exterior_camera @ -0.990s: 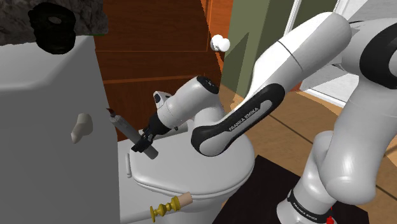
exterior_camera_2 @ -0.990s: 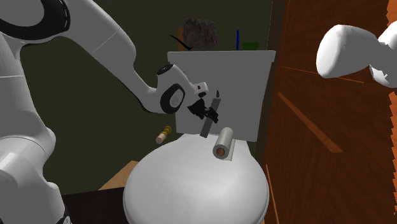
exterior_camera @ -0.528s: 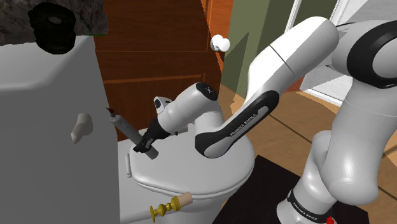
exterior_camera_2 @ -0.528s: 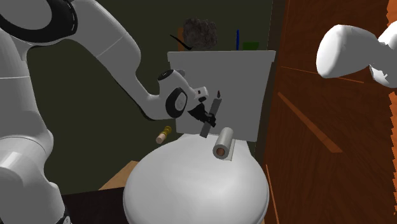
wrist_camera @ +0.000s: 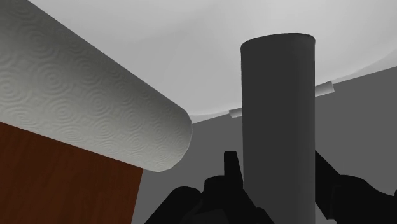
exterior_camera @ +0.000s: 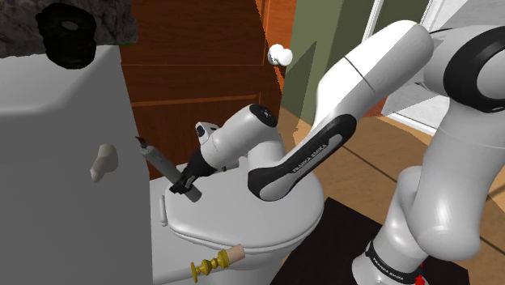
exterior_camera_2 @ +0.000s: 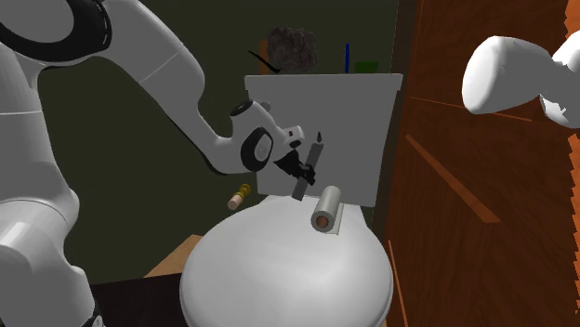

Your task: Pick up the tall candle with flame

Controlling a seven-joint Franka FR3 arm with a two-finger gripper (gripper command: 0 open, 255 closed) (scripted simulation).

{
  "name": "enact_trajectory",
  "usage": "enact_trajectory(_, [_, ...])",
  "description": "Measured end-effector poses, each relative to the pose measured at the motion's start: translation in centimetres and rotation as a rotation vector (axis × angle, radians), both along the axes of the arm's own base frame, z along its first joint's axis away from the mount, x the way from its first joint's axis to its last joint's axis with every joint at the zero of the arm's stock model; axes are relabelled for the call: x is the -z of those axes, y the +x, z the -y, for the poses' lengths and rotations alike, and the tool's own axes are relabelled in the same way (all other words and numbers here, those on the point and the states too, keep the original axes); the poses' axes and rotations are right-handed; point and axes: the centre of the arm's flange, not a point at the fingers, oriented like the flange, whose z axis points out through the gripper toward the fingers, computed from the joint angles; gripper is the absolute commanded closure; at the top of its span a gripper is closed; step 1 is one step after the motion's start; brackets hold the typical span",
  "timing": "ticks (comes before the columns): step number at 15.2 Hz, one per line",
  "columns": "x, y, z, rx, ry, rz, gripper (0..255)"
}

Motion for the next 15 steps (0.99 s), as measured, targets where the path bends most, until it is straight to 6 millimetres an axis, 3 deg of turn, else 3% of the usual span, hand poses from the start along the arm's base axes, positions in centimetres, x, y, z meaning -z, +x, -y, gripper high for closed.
enact_trajectory(15, [-7.4, 0.0, -0.1, 0.000, 0.000, 0.000, 255])
